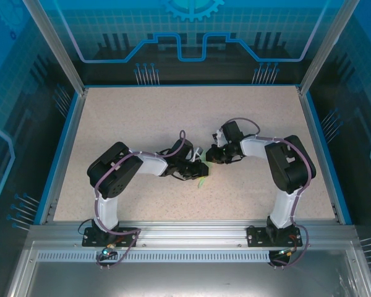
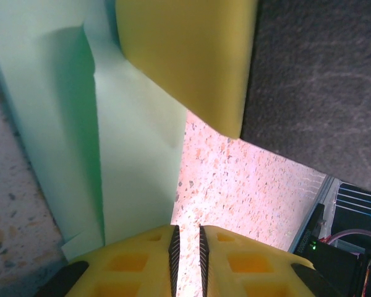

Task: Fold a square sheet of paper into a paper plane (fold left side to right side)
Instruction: Fold the wing for the fifth time at the center of the table.

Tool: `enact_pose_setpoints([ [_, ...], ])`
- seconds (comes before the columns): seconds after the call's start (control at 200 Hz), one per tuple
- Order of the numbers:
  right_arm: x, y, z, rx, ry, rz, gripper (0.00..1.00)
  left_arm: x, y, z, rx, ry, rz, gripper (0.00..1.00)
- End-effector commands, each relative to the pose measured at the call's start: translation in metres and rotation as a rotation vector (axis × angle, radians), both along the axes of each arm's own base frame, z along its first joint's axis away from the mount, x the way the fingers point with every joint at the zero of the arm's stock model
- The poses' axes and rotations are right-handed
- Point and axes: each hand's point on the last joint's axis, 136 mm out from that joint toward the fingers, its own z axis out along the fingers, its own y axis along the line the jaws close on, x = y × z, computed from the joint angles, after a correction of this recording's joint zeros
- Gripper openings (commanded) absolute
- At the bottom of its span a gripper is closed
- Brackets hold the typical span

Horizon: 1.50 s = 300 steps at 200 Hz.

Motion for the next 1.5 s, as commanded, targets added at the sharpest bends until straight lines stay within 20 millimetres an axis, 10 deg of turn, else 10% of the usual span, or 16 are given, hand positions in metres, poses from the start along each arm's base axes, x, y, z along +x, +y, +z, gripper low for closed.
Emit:
enact_pose_setpoints([
  [0.0, 0.007, -0.015, -0.014, -0.096, -0.006, -0.005, 0.13, -0.02, 0.023, -0.044, 0.133, 0.122, 0.026, 0.2],
  [1.01, 0.086, -0.074, -0.017, -0.174, -0.021, -0.111, 0.13, -0.021, 0.023, -0.047, 0.133, 0.134, 0.021, 0.2],
  [1.205, 0.102, -0.074, 0.01, -0.154, -0.077, -0.129, 0.14, -0.02, 0.022, -0.044, 0.127, 0.129, 0.019, 0.2],
  [1.495, 0.041, -0.038, 0.067, -0.018, -0.152, -0.062, 0.14, -0.02, 0.021, -0.041, 0.119, 0.121, 0.016, 0.2],
])
